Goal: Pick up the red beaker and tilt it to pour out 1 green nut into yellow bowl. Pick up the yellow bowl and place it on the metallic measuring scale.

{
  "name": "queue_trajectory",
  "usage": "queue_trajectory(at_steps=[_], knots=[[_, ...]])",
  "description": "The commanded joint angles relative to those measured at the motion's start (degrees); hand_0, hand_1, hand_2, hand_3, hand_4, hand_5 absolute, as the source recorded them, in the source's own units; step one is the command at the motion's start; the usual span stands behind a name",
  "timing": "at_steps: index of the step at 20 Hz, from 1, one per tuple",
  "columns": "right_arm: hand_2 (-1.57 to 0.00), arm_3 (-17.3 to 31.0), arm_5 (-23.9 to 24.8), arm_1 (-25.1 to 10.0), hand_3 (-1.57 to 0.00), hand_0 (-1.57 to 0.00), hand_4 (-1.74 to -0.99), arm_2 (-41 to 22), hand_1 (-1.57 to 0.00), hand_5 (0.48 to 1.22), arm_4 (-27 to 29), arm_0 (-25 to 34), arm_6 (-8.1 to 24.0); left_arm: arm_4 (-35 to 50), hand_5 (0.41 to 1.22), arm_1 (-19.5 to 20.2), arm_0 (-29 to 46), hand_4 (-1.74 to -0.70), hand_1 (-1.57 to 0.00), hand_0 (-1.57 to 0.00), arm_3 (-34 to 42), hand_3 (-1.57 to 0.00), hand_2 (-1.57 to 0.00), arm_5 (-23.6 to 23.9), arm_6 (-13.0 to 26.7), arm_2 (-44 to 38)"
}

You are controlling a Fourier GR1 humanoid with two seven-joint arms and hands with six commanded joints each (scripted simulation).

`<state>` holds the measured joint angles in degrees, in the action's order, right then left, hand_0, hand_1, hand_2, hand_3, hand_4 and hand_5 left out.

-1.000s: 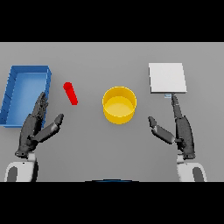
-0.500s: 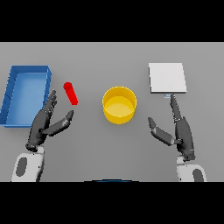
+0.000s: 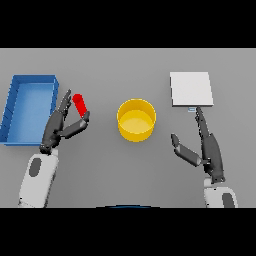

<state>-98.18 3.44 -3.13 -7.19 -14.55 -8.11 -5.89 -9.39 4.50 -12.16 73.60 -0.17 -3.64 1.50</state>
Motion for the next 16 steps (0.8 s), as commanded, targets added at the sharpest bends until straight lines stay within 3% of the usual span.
queue_trajectory(at_steps=[1, 12, 16], knots=[[0.0, -0.5, -0.2, -0.3, 0.0, 0.0, -1.267, 0.1, 0.0, 0.635, 0.2, 0.0, 0.3, 0.0, 0.68, -0.1, -0.8, -1.28, 0.0, 0.0, -1.2, 0.0, 0.0, 0.1, -0.1, -0.2], [0.0, -0.8, -0.2, 0.2, 0.0, 0.0, -1.265, 0.0, 0.0, 0.638, 0.5, 0.0, 0.2, -0.7, 0.683, -0.4, -10.7, -1.29, 0.0, 0.0, -13.2, 0.0, 0.0, 0.6, -1.1, -2.1], [0.0, -1.1, -0.6, -0.5, 0.0, 0.0, -1.264, 0.3, 0.0, 0.64, 0.7, -0.3, 1.0, 0.3, 0.695, -1.2, -12.7, -1.33, 0.0, 0.0, -16.7, 0.0, 0.0, 0.2, -4.3, -3.2]])
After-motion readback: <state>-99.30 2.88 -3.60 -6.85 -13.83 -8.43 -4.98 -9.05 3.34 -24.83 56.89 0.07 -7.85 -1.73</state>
